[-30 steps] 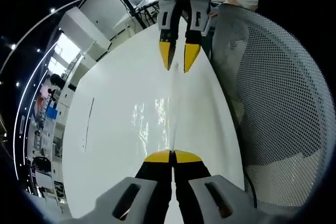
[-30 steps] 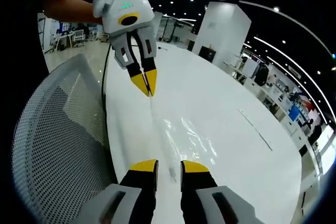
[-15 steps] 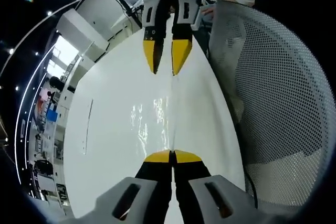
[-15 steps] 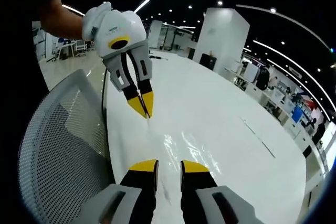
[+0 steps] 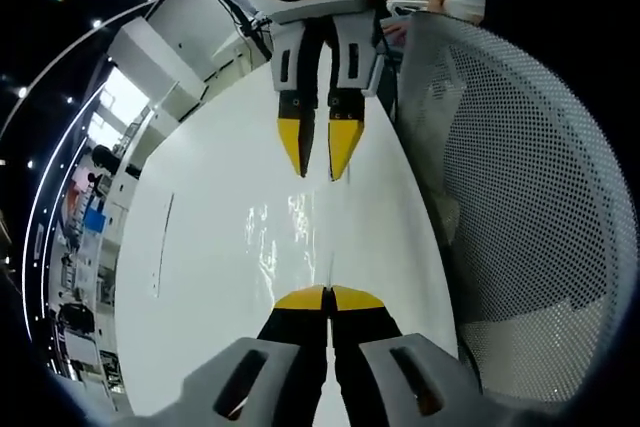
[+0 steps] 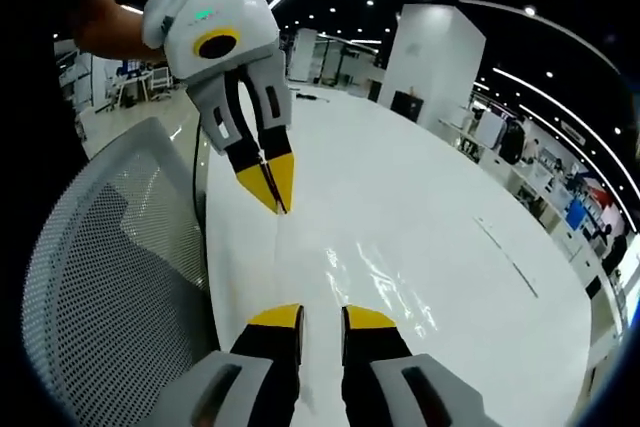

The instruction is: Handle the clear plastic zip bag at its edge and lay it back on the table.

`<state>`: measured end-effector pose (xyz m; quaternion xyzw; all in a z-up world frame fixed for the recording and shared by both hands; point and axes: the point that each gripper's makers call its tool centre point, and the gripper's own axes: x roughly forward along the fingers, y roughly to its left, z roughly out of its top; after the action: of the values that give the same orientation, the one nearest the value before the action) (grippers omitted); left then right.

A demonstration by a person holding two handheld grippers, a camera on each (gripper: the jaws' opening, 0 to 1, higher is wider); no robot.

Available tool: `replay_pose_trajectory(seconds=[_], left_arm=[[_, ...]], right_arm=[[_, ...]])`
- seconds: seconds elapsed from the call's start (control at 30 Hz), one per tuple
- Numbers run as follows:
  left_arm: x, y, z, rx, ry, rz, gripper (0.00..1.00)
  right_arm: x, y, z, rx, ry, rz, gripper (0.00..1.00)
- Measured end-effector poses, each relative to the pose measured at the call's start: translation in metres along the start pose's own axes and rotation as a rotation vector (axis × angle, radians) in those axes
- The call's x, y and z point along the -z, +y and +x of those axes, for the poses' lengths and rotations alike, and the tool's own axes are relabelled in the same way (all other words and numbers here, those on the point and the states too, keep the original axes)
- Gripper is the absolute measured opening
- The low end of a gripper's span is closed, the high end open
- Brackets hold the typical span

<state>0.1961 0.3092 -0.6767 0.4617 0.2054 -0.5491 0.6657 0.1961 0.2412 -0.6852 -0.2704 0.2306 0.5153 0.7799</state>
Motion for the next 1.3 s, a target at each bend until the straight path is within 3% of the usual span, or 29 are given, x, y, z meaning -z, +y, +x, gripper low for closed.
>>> replay_pose_trajectory(seconds=[0.17,0.3,0.33,0.43,0.6,0.9,1.1,1.3], left_arm=[[-0.002,0.000,0.000,0.002,-0.018,-0.013,0.00],[0.001,0.001,-0.001,0.006,-0.015,-0.039,0.00],[-0.002,-0.002,-0.002,0.026,-0.037,-0.081,0.00],[-0.010,-0.004,-0.006,0.035,-0.096,-0.096,0.10],[-0.019,-0.002,-0.012,-0.005,-0.120,-0.048,0.13],[-0.043,-0.006,-0.004,0.004,-0.149,0.026,0.10],[-0.044,-0.013,0.011,0.034,-0.110,0.078,0.09],[-0.041,-0.009,0.022,0.011,-0.065,0.139,0.08]], right_arm=[[0.001,0.004,0.005,-0.021,0.003,0.001,0.00],[0.000,0.006,0.008,-0.026,0.006,0.008,0.00],[0.000,0.006,0.009,-0.025,0.008,0.006,0.00],[0.000,0.006,0.010,-0.027,0.005,0.024,0.00],[-0.001,0.005,0.012,-0.026,0.006,0.034,0.00],[-0.004,0.005,0.014,-0.031,0.013,0.044,0.00],[-0.012,0.003,0.012,-0.030,0.006,0.079,0.00],[-0.021,0.002,0.010,-0.032,-0.011,0.118,0.00]])
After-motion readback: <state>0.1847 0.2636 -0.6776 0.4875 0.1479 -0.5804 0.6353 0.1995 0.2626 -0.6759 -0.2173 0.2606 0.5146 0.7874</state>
